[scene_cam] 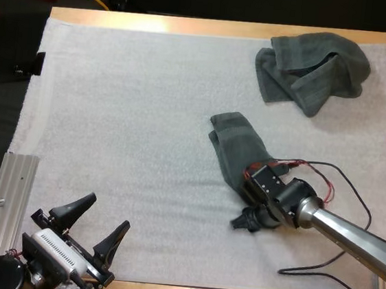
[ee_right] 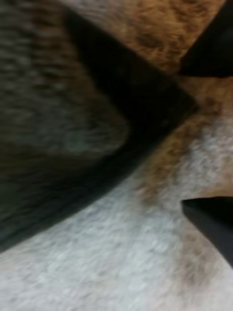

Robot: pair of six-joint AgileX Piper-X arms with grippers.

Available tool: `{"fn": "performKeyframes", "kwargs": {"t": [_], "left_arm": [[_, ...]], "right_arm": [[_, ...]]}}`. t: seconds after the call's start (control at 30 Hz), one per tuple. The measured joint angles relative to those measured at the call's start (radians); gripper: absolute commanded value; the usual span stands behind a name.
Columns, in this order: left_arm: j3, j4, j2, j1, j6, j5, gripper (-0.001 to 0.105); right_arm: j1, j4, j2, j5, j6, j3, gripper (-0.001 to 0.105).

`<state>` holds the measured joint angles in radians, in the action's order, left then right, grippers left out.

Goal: Pick towel from pile, fold and stack

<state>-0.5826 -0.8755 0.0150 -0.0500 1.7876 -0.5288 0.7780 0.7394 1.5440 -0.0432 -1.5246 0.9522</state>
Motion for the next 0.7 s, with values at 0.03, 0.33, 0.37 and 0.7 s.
{"fn": "performKeyframes", "kwargs": {"t": [0.03,0.33,0.37,0.7], "left_arm": [[0.0,0.0,0.0,0.0,0.0,0.0,0.07],[0.0,0.0,0.0,0.0,0.0,0.0,0.07],[0.0,0.0,0.0,0.0,0.0,0.0,0.07],[0.0,0.0,0.0,0.0,0.0,0.0,0.07]], "right_arm": [[0.0,-0.016,0.0,-0.003,0.001,0.0,0.052],[0.0,-0.051,0.054,-0.036,0.056,0.001,0.052],[0.0,-0.056,0.057,-0.036,0.061,0.004,0.051],[0.0,-0.084,0.061,-0.082,0.089,0.004,0.035]]}}
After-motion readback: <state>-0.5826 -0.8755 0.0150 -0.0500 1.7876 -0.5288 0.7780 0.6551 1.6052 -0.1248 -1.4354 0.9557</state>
